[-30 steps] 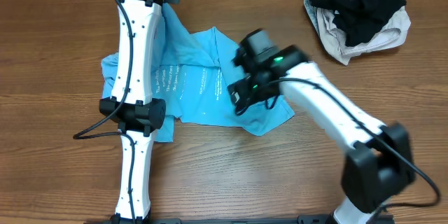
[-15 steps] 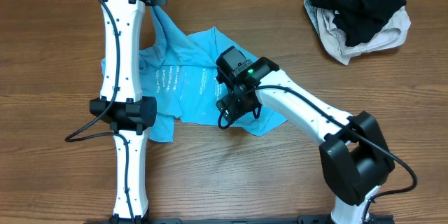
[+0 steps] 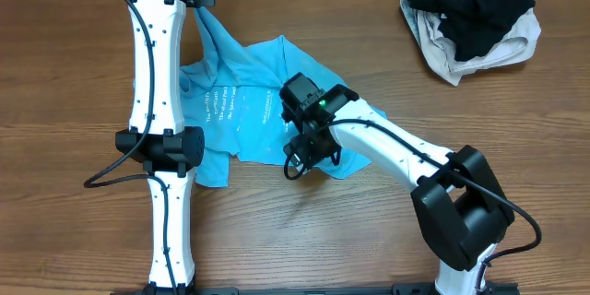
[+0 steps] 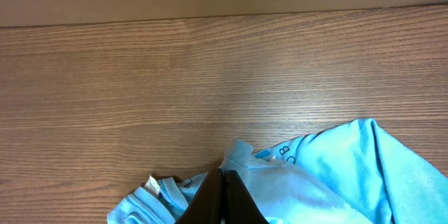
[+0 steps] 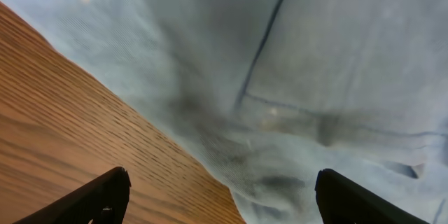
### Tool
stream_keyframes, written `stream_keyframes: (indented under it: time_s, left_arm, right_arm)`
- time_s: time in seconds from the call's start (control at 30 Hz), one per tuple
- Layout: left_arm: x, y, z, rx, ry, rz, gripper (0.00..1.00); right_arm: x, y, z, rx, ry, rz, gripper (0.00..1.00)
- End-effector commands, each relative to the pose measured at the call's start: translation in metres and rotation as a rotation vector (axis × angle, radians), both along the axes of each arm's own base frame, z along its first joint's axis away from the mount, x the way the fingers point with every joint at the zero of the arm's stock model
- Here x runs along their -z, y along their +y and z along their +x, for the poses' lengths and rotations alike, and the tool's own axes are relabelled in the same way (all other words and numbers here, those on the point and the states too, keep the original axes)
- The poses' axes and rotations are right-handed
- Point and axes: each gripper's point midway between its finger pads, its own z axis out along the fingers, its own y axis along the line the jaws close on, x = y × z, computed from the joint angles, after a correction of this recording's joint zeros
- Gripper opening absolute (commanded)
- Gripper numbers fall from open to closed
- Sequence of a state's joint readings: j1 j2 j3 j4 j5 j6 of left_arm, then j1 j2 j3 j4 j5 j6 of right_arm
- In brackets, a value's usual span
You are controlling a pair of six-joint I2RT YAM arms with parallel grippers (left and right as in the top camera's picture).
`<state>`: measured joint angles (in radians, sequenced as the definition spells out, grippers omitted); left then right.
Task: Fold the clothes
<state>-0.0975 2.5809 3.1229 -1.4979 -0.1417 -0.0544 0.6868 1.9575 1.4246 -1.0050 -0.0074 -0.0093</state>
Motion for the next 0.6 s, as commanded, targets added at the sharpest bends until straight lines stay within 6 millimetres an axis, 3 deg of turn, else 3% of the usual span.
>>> stream_keyframes:
  time_s: [0.0, 0.23, 0.57]
  left_arm:
    - [-0.024, -0.002, -0.005, -0.008, -0.052, -0.028, 0.04]
    - [-0.024, -0.002, -0.004, -0.008, -0.053, -0.028, 0.04]
    - [-0.028, -0.001, 0.0, -0.01, -0.075, -0.029, 0.04]
  right_arm:
    - [0.01, -0.005, -0.004, -0.026, -0.001, -0.024, 0.88]
    - [0.007, -0.005, 0.031, -0.022, -0.17, -0.054, 0.84]
    - [0.005, 0.0, 0.037, -0.095, -0.199, -0.045, 0.71]
